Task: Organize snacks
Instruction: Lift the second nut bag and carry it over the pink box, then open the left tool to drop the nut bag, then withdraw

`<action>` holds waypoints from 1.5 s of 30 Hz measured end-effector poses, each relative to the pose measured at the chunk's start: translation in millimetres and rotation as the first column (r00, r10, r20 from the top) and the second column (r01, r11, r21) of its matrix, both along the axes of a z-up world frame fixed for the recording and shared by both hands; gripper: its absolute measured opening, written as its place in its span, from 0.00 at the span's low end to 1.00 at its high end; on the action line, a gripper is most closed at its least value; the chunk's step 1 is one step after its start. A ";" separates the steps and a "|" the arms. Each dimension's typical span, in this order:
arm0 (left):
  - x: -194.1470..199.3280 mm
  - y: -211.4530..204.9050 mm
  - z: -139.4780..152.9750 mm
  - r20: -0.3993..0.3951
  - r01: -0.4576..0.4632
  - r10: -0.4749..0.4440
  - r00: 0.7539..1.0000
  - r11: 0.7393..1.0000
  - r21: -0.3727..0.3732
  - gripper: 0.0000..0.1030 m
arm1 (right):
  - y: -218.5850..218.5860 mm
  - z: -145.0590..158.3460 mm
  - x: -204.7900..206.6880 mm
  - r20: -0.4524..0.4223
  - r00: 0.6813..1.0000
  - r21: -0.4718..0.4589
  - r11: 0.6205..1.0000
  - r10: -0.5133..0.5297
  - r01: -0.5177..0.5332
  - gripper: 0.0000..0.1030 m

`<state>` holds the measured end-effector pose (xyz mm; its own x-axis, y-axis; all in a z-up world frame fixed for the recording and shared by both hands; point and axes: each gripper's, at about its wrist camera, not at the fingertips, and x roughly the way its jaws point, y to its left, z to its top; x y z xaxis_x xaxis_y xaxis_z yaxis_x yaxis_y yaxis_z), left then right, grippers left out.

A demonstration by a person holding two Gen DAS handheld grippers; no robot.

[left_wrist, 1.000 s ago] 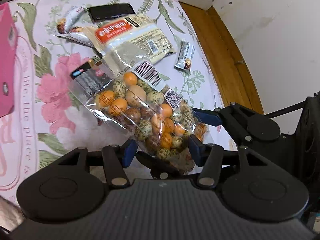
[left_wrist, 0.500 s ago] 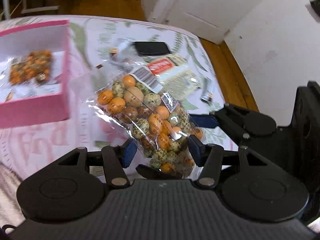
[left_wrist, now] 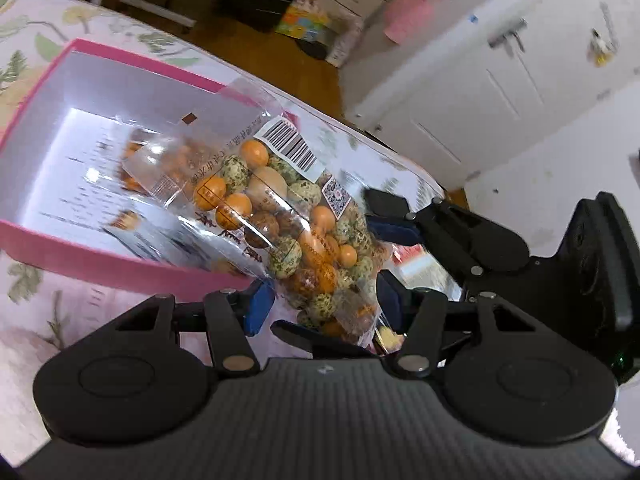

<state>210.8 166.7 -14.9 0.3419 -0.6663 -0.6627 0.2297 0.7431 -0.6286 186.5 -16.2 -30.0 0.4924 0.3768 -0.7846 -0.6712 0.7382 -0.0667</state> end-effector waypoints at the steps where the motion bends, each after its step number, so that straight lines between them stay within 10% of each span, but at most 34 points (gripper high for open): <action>1: 6.5 3.7 -2.3 0.004 -0.020 0.020 1.000 1.000 0.003 0.52 | 7.7 -0.8 10.2 -0.002 1.000 -0.016 1.000 0.014 -0.014 0.89; 20: 70.8 16.8 -69.5 -0.153 -0.150 0.170 0.974 0.979 0.135 0.58 | 56.1 -51.0 70.9 -0.003 0.961 -0.189 0.944 0.275 -0.271 0.90; 29: 36.0 20.5 -32.7 -0.006 -0.196 0.202 0.979 0.958 0.208 0.61 | 52.2 -38.3 41.0 0.113 0.992 -0.348 0.938 0.057 -0.014 0.94; 35: 1.0 14.1 -0.8 0.064 -0.126 0.115 0.991 0.965 0.229 0.61 | 6.1 6.9 0.5 0.036 0.975 -0.073 0.972 -0.220 0.222 0.94; 45: -52.5 -43.1 50.9 0.144 0.022 -0.069 0.987 0.952 0.305 0.61 | -109.6 37.6 -67.1 -0.012 0.881 0.232 0.855 -0.474 0.463 0.92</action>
